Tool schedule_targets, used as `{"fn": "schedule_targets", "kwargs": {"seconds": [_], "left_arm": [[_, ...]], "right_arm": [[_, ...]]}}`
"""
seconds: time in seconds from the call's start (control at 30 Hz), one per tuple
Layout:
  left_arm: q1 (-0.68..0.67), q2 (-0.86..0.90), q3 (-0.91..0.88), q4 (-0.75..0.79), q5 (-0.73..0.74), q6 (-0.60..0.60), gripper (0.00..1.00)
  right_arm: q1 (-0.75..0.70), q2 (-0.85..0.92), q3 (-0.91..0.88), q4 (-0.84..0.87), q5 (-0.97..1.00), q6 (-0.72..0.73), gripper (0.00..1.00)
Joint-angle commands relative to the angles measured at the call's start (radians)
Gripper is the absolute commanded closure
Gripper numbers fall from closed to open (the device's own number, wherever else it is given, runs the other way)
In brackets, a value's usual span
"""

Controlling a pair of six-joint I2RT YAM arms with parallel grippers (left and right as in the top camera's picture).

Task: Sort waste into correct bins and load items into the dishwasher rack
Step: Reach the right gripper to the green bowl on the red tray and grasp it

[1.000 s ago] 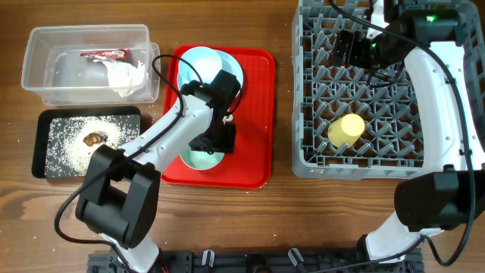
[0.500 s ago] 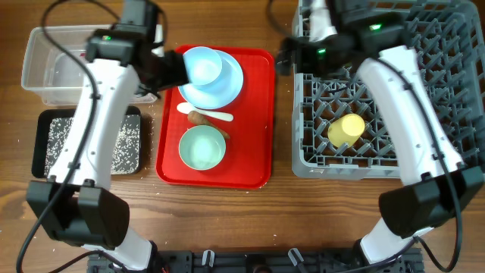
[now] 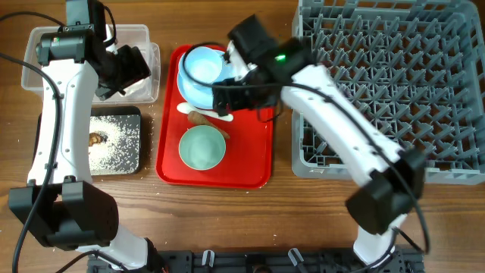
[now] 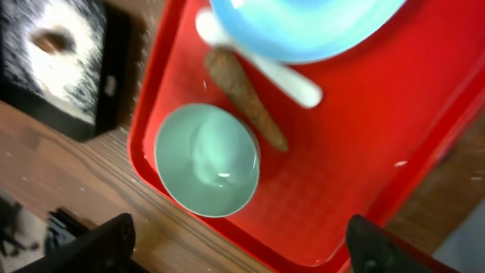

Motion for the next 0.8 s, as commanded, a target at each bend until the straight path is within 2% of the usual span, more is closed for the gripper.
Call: {"fn": "schedule_targets", "kwargs": {"seconds": [0.0, 0.03, 0.1, 0.17, 0.27, 0.5, 0.77], "left_arm": [[0.004, -0.018, 0.013, 0.026, -0.01, -0.009, 0.12], [0.004, -0.018, 0.013, 0.049, -0.01, -0.009, 0.12], [0.004, -0.018, 0.013, 0.056, -0.019, -0.009, 0.11], [0.004, -0.018, 0.013, 0.056, -0.021, -0.009, 0.0], [0.004, -0.018, 0.013, 0.059, -0.032, -0.01, 0.0], [0.027, -0.018, 0.013, 0.09, -0.07, -0.033, 0.0], [0.129, -0.018, 0.013, 0.093, -0.069, -0.055, 0.0]], "right_arm": [[0.057, 0.107, 0.021, -0.018, 0.014, 0.031, 0.14], [0.075, 0.171, 0.021, -0.045, 0.013, 0.067, 0.18], [0.081, 0.19, 0.021, -0.048, 0.013, 0.072, 0.25], [0.087, 0.196, 0.017, -0.044, 0.031, 0.075, 0.33], [0.091, 0.198, -0.012, -0.015, 0.1, 0.114, 0.42], [0.091, 0.198, -0.13, 0.105, 0.085, 0.146, 0.49], [0.091, 0.198, -0.204, 0.192, 0.065, 0.171, 0.74]]}}
